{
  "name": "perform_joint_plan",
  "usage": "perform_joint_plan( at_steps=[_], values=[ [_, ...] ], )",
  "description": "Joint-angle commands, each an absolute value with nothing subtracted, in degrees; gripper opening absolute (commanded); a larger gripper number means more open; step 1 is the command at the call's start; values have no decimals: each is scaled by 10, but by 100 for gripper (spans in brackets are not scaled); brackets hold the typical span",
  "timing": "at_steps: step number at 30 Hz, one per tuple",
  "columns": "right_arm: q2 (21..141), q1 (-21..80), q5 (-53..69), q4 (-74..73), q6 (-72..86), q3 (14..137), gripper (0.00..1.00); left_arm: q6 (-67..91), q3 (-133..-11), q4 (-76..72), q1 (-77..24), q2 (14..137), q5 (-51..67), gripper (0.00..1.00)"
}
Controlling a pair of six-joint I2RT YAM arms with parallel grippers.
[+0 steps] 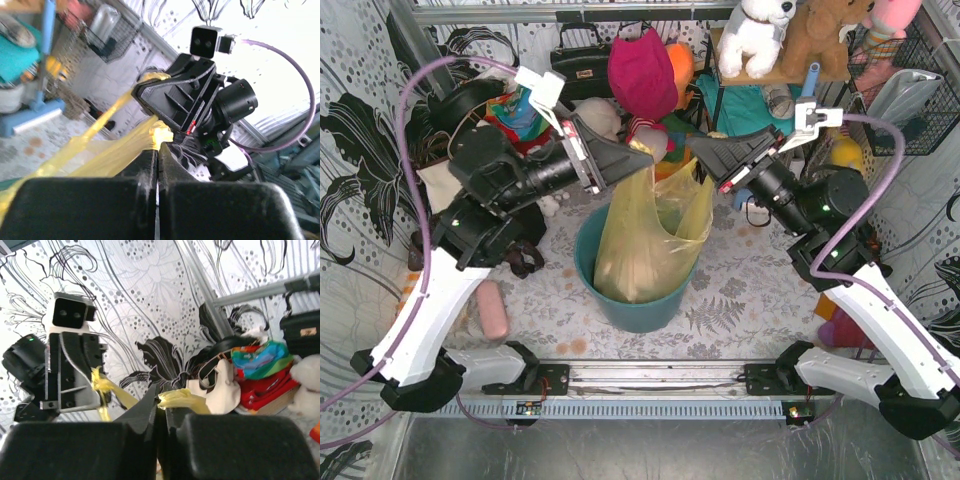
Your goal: Tie the trash bag
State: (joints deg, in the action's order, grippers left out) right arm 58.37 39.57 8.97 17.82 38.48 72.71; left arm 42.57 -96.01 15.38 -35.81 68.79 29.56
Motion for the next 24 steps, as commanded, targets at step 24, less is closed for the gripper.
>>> perform_joint_plan(
  at_steps=[24],
  values=[
    [522, 397, -246, -131, 259, 845, 0, 330, -958, 484, -352, 519, -214, 0]
  ],
)
